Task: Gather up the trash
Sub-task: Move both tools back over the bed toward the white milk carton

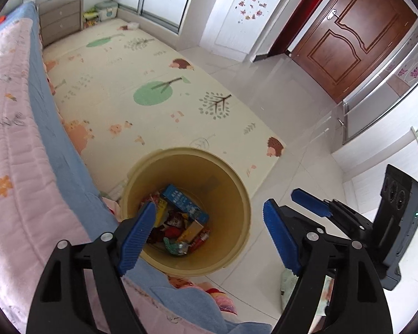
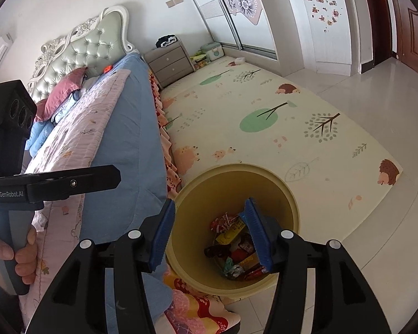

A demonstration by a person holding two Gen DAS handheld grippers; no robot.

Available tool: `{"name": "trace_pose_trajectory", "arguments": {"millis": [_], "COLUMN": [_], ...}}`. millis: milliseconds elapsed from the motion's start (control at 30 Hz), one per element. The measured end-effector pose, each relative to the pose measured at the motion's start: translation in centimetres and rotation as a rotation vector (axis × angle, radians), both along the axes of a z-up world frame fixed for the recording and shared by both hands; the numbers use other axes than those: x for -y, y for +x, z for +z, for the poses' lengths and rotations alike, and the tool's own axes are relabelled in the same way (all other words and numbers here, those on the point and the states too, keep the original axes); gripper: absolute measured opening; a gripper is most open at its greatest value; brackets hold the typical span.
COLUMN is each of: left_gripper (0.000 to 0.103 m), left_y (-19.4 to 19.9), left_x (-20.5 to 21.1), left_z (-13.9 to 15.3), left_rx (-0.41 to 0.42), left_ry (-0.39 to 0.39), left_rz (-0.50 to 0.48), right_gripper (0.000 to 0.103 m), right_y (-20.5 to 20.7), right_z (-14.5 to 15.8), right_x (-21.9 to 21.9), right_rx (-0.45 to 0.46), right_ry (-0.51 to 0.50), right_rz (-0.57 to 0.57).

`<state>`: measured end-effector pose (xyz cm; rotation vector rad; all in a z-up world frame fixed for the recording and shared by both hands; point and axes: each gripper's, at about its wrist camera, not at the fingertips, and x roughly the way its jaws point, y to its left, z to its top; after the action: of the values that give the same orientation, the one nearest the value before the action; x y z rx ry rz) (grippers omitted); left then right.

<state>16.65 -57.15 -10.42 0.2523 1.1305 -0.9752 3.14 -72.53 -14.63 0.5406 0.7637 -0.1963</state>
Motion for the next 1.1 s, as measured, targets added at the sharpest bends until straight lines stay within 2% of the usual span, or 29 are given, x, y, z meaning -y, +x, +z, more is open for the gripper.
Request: {"name": "trace_pose_trajectory", "arguments": {"millis": [200,333,467,700,1100], "left_gripper": [0.079,0.079,0.079,0.079,0.079], "left_y": [-0.7,-0.5,0.2,2.5,8.5], "left_x": [-2.5,-6.0,-10.5,-20.8,-41.4], "left_z": [1.9,3.4,5.1,7.5,9.4], "left_rx": [0.049,0.062,0.104,0.173,0.227], "left_ry": [-0.033,-0.069,-0.072,-0.060,-0.026], "left_rz": [0.007,0.043,0.101,0.239,0.605], "right_gripper": [0.052,0.052,0.052,0.052,0.052], "right_y": [0.1,0.7,2.1,5.5,13.0], "right_z": [2.8,4.9,6.9,9.2,10.7], "right_x": [-2.6,-5.0,-8.6,-15.8,-30.8], "right_rx": [0.023,0.051,0.080,0.127,0.146], "right_ry": [-0.043,-0.065,-0.082,-0.066,-0.055], "right_rz": [0.045,0.095,0.175,0.321,0.579]}}
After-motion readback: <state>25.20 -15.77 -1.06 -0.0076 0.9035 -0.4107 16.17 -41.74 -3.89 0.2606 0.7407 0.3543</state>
